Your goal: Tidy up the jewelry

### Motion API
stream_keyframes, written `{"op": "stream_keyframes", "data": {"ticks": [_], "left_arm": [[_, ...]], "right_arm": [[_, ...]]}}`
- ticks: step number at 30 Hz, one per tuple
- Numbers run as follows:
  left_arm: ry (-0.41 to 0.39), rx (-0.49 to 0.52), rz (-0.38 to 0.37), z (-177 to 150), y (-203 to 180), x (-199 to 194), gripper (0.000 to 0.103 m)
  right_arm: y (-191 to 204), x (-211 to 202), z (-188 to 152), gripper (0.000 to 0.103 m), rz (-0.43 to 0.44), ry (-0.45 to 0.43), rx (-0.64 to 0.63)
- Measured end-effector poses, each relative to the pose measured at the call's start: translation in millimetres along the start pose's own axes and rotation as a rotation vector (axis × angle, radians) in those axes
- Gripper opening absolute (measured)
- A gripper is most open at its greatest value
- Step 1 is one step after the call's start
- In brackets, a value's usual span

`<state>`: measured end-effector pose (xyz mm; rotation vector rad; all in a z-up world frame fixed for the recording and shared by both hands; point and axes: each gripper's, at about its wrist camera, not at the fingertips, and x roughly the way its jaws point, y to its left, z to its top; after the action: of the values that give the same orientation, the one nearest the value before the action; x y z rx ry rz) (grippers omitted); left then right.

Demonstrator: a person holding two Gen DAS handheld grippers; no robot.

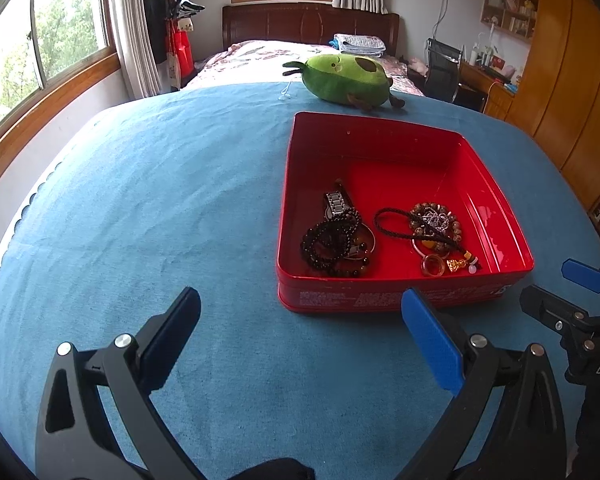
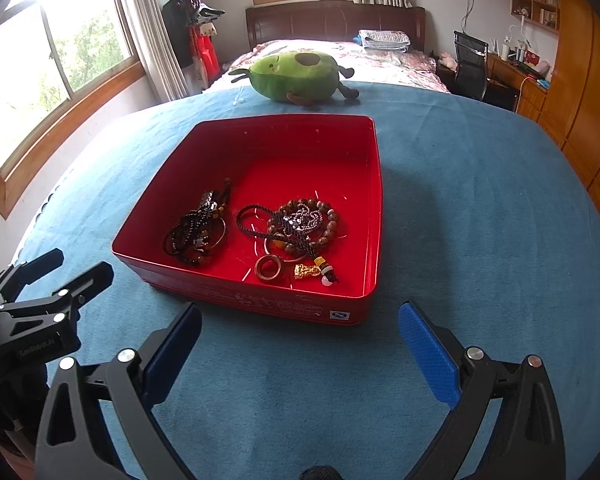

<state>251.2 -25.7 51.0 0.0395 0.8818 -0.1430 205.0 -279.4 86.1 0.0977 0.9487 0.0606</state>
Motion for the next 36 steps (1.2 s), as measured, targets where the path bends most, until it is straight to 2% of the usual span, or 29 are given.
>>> {"op": "stream_keyframes", "data": {"ticks": [36], "left_arm": [[0.007, -0.006, -0.013, 1.6, 0.7, 4.2, 0.1]], "right_arm": [[-2.7, 2.4, -0.4, 0.099, -0.006, 0.006, -0.003]]}}
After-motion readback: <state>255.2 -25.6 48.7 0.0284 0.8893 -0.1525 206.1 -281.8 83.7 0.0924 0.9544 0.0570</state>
